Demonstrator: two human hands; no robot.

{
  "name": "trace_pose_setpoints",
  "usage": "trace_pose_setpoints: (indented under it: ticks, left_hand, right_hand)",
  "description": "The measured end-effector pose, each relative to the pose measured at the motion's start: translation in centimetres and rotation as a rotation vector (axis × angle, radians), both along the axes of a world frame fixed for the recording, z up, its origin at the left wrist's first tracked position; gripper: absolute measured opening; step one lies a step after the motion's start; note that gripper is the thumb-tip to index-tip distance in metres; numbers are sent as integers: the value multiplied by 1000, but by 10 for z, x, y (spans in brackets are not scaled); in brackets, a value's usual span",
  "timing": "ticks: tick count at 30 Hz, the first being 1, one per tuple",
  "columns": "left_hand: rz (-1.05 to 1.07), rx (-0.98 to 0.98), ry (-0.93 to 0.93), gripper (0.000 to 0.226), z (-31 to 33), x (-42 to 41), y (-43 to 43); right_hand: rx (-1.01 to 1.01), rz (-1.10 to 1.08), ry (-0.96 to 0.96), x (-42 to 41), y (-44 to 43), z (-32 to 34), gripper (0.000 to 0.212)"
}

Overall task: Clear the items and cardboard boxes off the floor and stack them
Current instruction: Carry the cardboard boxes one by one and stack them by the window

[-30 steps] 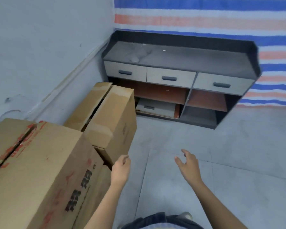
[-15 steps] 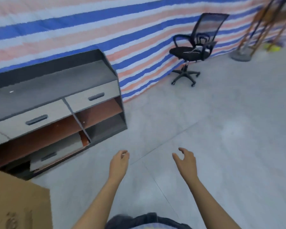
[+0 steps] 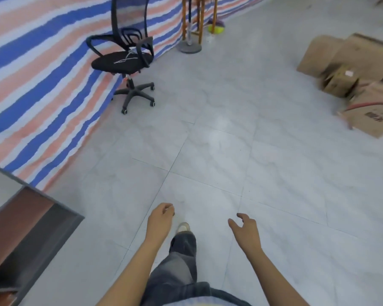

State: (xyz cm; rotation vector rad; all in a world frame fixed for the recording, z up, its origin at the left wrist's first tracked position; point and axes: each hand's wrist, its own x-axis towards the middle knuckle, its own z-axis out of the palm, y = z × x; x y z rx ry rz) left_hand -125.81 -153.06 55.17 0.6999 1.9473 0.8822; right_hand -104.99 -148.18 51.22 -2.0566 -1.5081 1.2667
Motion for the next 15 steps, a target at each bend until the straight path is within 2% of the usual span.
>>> trace_pose_setpoints:
  ticks: [5, 8, 11, 15]
  left_hand:
    - [51, 64, -65, 22, 11, -44, 116]
    - [42, 120, -86, 19, 24, -56, 196]
    - [-10, 129, -115, 17, 28, -44, 259]
    - [-203, 13, -148, 22, 8, -2, 301]
  right_hand:
    - [80, -99, 1, -21, 104, 23, 45]
    - [121, -195, 17, -25, 164, 42, 43]
    - [115, -293, 46, -19, 200, 49, 43]
    - [28, -385, -3, 3, 215, 33, 43]
